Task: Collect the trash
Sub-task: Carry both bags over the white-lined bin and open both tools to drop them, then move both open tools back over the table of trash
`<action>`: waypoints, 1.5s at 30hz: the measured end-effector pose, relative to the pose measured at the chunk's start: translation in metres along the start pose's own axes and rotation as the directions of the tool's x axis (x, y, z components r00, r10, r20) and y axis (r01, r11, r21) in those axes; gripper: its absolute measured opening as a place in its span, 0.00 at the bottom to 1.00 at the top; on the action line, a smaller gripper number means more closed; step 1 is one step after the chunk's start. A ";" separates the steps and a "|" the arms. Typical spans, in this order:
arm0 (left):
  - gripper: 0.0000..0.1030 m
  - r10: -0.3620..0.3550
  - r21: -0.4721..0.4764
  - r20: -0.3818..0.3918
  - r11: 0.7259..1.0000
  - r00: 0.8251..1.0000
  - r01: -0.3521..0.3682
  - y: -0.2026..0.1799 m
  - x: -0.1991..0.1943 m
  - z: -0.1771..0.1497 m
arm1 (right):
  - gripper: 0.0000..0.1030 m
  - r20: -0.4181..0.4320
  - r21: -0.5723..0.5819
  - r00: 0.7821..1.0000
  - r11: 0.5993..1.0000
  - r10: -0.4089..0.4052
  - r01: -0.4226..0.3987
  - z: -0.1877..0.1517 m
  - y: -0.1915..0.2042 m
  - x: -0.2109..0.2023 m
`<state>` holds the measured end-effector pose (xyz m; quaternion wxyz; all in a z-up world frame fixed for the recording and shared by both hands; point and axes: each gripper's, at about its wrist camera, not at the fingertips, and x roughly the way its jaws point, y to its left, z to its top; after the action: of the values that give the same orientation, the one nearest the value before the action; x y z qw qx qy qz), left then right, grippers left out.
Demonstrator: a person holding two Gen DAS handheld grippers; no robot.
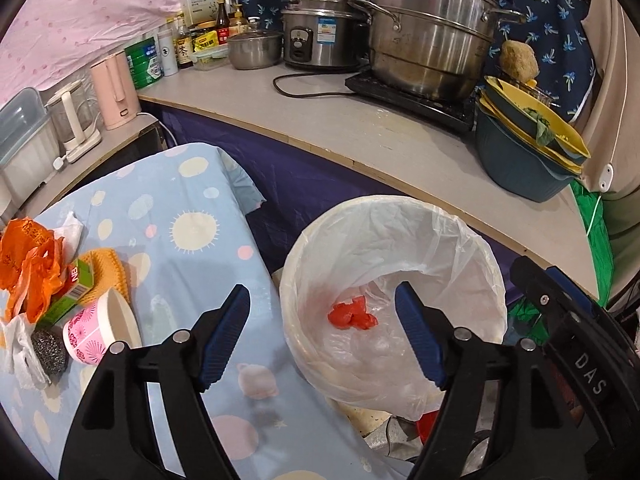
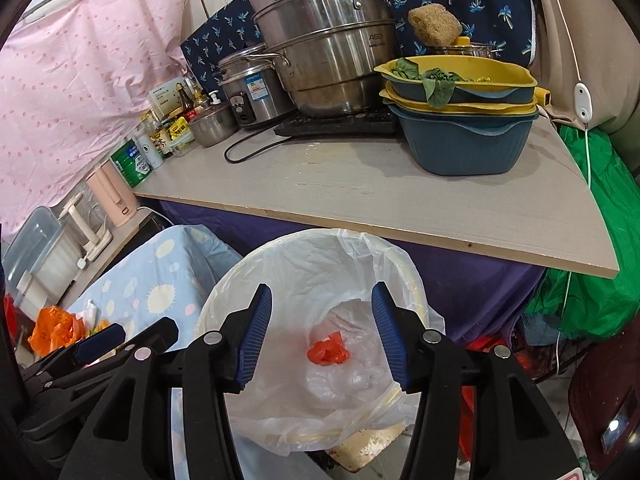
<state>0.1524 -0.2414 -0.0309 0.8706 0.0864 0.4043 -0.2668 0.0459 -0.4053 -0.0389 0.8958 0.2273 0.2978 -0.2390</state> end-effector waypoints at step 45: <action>0.86 0.402 -0.491 -0.177 0.755 0.898 -0.435 0.326 -0.125 -0.152 | 0.58 -0.241 -0.309 0.931 0.888 0.273 -0.340 -0.143 0.248 -0.031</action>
<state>0.1606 0.1380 -0.0585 0.8858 -0.0553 0.4573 0.0562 0.1027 -0.1239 -0.0567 0.9153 0.1328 0.3799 -0.0150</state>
